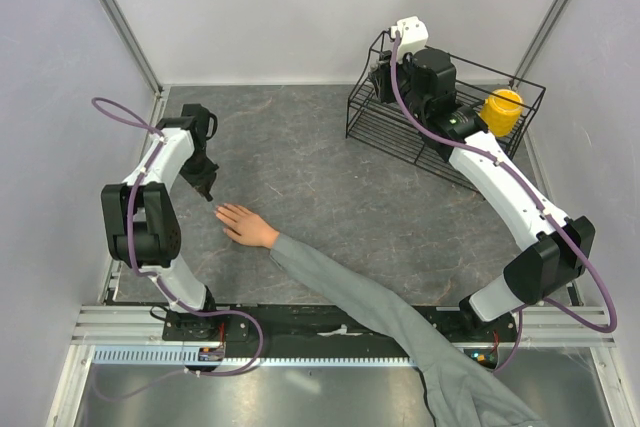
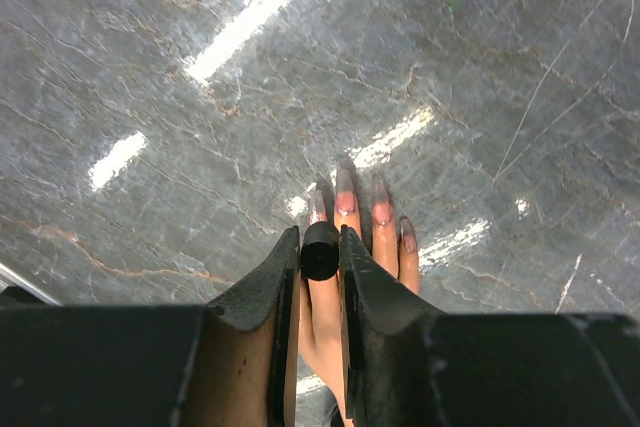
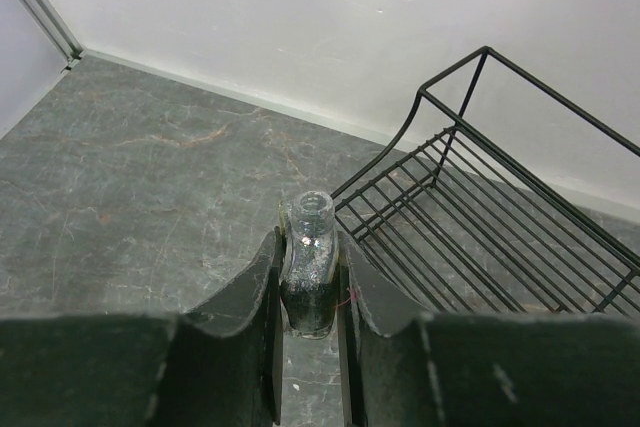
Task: Paint the nails
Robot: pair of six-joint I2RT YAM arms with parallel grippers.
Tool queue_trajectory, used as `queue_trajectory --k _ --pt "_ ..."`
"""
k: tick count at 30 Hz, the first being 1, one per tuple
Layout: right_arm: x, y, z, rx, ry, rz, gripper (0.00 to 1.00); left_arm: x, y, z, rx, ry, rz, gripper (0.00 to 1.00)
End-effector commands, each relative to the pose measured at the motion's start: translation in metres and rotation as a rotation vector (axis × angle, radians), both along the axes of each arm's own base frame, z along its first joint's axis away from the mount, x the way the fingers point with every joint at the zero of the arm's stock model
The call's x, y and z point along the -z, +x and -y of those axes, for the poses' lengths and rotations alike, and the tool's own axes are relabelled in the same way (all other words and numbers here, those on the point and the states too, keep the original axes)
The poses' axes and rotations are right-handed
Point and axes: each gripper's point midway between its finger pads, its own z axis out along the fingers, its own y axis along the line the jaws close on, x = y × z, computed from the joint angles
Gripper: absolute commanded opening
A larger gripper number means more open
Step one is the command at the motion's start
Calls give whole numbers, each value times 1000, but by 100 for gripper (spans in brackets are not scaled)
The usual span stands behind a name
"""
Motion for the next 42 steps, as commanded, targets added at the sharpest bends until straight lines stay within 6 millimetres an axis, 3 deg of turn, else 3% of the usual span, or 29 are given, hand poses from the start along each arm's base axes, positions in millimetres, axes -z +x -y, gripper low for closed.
queue_trajectory --k 1,42 --pt "-35 -8 3 -6 57 84 0 10 0 7 -3 -32 -7 2" --pt "-34 0 1 -1 41 79 0 25 -12 -10 -35 23 -72 2"
